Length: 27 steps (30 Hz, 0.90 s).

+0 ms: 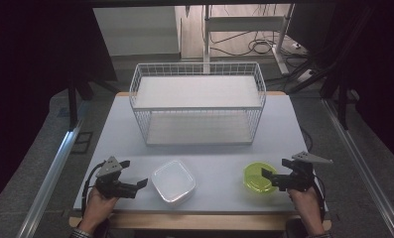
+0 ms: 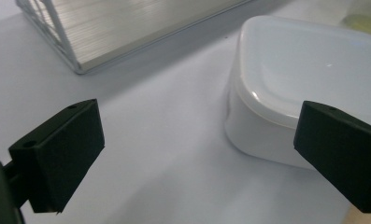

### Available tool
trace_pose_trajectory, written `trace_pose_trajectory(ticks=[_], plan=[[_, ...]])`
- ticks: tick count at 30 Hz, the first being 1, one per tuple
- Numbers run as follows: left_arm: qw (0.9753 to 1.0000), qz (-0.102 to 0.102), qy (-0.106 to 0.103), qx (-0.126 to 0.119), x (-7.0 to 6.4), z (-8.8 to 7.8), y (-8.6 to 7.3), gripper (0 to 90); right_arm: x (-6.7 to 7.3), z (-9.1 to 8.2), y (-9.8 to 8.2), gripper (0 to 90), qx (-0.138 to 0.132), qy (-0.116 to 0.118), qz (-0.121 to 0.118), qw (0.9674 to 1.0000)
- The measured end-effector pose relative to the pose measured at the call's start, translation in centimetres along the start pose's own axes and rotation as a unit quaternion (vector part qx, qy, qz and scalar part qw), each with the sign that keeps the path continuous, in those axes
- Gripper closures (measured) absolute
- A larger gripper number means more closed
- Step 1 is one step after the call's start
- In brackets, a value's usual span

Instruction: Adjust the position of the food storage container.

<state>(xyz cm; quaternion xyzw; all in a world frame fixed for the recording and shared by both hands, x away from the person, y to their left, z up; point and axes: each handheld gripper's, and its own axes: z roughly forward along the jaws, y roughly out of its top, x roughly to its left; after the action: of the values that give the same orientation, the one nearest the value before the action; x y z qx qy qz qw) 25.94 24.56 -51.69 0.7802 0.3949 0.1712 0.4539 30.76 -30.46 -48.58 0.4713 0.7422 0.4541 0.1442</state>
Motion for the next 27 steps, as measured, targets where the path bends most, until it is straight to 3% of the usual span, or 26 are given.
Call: trace_pose_trajectory(ticks=[2, 8, 14, 17, 20, 22, 27], plan=[[1.0000, 0.002, 0.009, 0.001, 0.0, 0.0, -0.1, 1.6, 0.2, 0.2, 0.0, 0.2, 0.004, -0.009, -0.010, 0.9999], [0.9999, -0.009, 0.006, -0.006, 0.3, 0.0, -0.2, 2.5, 1.0, 0.6, 0.3, 0.0, 0.014, -0.031, -0.048, 0.9983], [0.9999, 0.011, 0.003, -0.009, 0.1, 0.3, -0.2, 2.6, 1.4, 0.6, 0.3, 0.0, 0.028, -0.025, -0.068, 0.9970], [0.9997, 0.023, -0.002, -0.005, -0.1, 0.5, -0.2, 2.5, 1.8, 0.6, 0.5, 0.6, 0.028, -0.025, -0.060, 0.9975], [0.9995, 0.032, -0.001, 0.000, -0.2, 0.6, -0.2, 2.5, 2.2, 0.7, 0.6, 7.4, 0.037, -0.030, -0.058, 0.9972], [0.9995, 0.032, -0.001, 0.001, -0.3, 0.7, -0.2, 2.5, 2.5, 0.7, 0.7, 14.2, 0.041, -0.041, -0.064, 0.9963], [0.9995, 0.030, -0.001, 0.002, -0.2, 0.6, -0.3, 2.6, 3.3, 0.2, 1.0, 31.2, 0.046, -0.037, -0.090, 0.9942]])
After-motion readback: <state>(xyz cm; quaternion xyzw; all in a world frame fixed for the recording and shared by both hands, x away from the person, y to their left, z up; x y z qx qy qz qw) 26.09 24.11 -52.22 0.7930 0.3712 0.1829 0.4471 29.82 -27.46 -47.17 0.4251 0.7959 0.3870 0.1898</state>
